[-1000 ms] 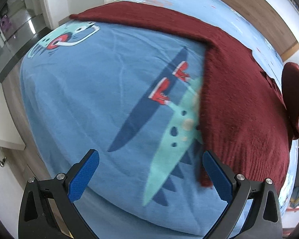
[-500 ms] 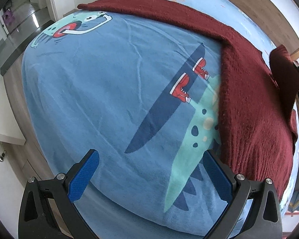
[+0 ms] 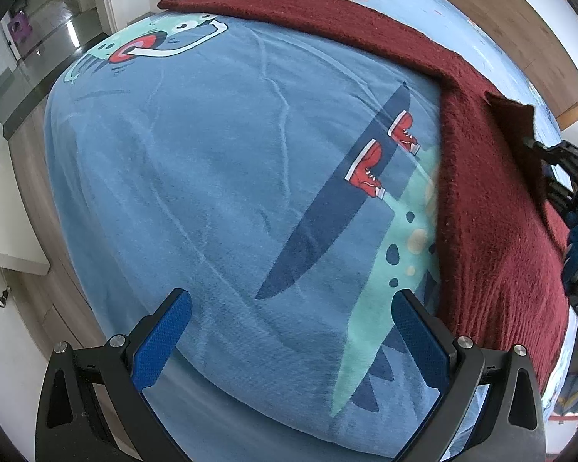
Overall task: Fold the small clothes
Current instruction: 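Lift the held sleeve and fold it across the sweater body with the right gripper, then lay the sleeve on the sweater body and open the right gripper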
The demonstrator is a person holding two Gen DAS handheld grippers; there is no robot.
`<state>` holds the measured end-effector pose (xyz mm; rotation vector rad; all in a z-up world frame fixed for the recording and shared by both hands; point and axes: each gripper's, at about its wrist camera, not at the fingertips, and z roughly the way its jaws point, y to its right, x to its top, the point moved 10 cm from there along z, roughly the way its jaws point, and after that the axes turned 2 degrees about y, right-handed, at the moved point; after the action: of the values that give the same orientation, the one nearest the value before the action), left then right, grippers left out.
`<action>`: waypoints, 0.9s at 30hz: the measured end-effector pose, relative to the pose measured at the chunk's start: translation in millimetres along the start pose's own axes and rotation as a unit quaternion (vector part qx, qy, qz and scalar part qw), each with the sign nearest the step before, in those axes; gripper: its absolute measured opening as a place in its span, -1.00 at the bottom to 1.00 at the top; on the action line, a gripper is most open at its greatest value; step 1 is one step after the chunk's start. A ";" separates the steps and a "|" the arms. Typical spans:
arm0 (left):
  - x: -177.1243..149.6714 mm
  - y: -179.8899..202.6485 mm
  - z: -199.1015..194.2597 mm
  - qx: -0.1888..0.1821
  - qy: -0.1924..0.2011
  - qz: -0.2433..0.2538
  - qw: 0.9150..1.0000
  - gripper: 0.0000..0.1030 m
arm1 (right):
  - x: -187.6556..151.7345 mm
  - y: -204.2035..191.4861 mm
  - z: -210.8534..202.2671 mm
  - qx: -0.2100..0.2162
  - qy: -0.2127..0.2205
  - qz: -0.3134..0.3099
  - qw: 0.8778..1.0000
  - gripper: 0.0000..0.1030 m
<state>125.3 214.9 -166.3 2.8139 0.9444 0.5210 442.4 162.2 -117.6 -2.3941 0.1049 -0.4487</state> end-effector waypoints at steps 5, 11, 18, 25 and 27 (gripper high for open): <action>3.4 0.4 0.5 -0.002 0.002 -0.009 1.000 0.97 | -6.9 -20.5 15.1 -0.021 -0.008 -0.028 0.999 -0.18; 9.1 4.1 -5.9 -0.006 0.020 -0.008 1.000 0.97 | -9.5 -45.3 -0.6 -0.057 0.010 -0.105 0.993 -0.14; 14.1 7.4 -11.7 -0.012 0.050 -0.019 0.999 0.97 | 5.1 8.5 -36.5 -0.167 0.072 -0.099 0.978 -0.14; 20.6 13.6 -7.3 -0.017 0.039 -0.007 0.999 0.97 | -22.3 10.7 0.0 -0.193 0.056 -0.120 0.972 -0.04; 22.8 15.2 -3.8 -0.018 0.036 -0.003 0.999 0.97 | -28.0 -2.2 7.0 -0.190 0.052 -0.141 0.970 0.03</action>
<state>149.5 216.6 -152.9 2.7760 0.9462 0.6351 418.5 173.7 -129.2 -2.7745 -0.1171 -0.7432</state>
